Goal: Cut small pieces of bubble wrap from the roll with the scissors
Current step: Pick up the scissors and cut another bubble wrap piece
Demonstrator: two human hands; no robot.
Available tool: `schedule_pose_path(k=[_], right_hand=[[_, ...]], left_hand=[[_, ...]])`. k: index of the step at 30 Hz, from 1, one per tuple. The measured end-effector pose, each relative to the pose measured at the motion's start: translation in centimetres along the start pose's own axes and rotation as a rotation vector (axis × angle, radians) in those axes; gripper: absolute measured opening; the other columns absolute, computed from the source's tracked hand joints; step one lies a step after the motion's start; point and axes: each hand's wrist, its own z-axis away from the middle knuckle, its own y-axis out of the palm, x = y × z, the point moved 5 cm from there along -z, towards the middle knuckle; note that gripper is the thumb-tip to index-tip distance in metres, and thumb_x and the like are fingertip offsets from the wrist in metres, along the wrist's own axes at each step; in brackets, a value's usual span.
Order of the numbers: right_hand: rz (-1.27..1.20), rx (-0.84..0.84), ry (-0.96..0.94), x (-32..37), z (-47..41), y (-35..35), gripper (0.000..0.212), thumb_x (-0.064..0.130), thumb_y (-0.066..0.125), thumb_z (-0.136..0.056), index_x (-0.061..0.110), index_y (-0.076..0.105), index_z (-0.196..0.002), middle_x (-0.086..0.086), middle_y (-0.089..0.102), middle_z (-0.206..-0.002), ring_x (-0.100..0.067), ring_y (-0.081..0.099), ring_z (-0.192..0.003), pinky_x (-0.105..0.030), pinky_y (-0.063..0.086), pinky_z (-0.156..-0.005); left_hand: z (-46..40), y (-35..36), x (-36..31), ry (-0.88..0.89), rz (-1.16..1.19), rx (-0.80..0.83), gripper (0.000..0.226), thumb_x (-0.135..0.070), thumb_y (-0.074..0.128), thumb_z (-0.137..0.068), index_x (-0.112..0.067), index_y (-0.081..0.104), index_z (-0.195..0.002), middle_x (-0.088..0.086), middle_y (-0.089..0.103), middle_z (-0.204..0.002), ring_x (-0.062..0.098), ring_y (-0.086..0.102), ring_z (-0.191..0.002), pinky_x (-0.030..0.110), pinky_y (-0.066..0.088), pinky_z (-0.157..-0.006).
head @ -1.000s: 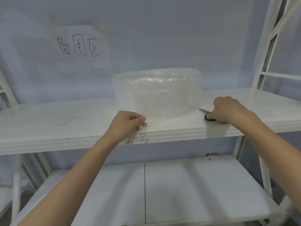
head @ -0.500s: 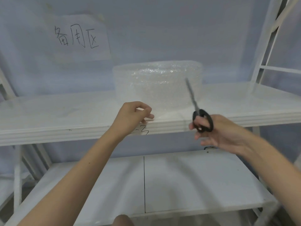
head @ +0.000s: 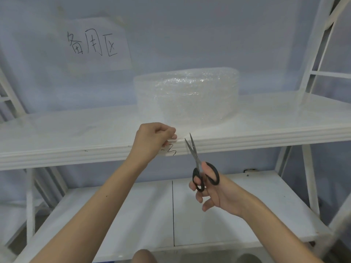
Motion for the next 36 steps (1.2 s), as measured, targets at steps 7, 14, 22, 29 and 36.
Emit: schedule_pose_path(k=[7, 14, 22, 29, 36], right_hand=[[0.024, 0.036, -0.031, 0.8, -1.9, 0.6, 0.053, 0.068, 0.054, -0.077, 0.015, 0.052, -0.074, 0.0, 0.059, -0.079, -0.02, 0.053, -0.062, -0.033, 0.05, -0.056], [0.02, 0.027, -0.063, 1.7, -3.7, 1.0, 0.046, 0.06, 0.054, -0.081, 0.015, 0.051, -0.074, -0.001, 0.056, -0.076, -0.019, 0.048, -0.062, -0.032, 0.051, -0.054], [0.049, 0.011, -0.101, 2.8, -4.9, 0.7, 0.035, 0.046, 0.063, -0.082, 0.013, 0.06, -0.07, -0.002, 0.052, -0.074, -0.015, 0.045, -0.056, -0.031, 0.049, -0.051], [-0.01, 0.052, -0.079, 1.9, -5.6, 1.1, 0.049, 0.06, 0.054, -0.082, 0.014, 0.067, -0.075, -0.002, 0.055, -0.08, -0.015, 0.043, -0.058, -0.034, 0.051, -0.054], [-0.043, 0.085, -0.118, 2.5, -6.2, 1.1, 0.05, 0.064, 0.057, -0.077, 0.015, 0.058, -0.072, 0.0, 0.054, -0.074, -0.015, 0.038, -0.056, -0.031, 0.046, -0.055]], left_hand=[[0.3, 0.5, 0.3, -0.051, 0.133, 0.065, 0.01, -0.019, 0.069, -0.09, -0.013, 0.075, -0.086, 0.002, 0.078, -0.081, 0.01, 0.062, -0.061, 0.027, 0.056, -0.071], [0.5, 0.4, 1.1, -0.103, 0.195, 0.057, 0.01, -0.013, 0.069, -0.089, -0.005, 0.074, -0.085, 0.011, 0.077, -0.08, 0.017, 0.064, -0.068, 0.024, 0.058, -0.07], [-0.2, 0.0, 1.2, -0.096, 0.178, 0.055, 0.012, -0.013, 0.069, -0.09, -0.01, 0.074, -0.079, 0.005, 0.076, -0.076, 0.013, 0.067, -0.066, 0.023, 0.057, -0.068], [-0.4, 0.1, 1.3, -0.088, 0.186, 0.058, 0.01, -0.01, 0.067, -0.09, -0.007, 0.073, -0.082, 0.004, 0.076, -0.075, 0.012, 0.065, -0.064, 0.024, 0.057, -0.07], [-0.3, 0.1, 1.2, -0.056, 0.128, 0.069, 0.011, -0.008, 0.066, -0.09, -0.006, 0.073, -0.082, 0.006, 0.075, -0.072, 0.009, 0.066, -0.061, 0.021, 0.058, -0.067]])
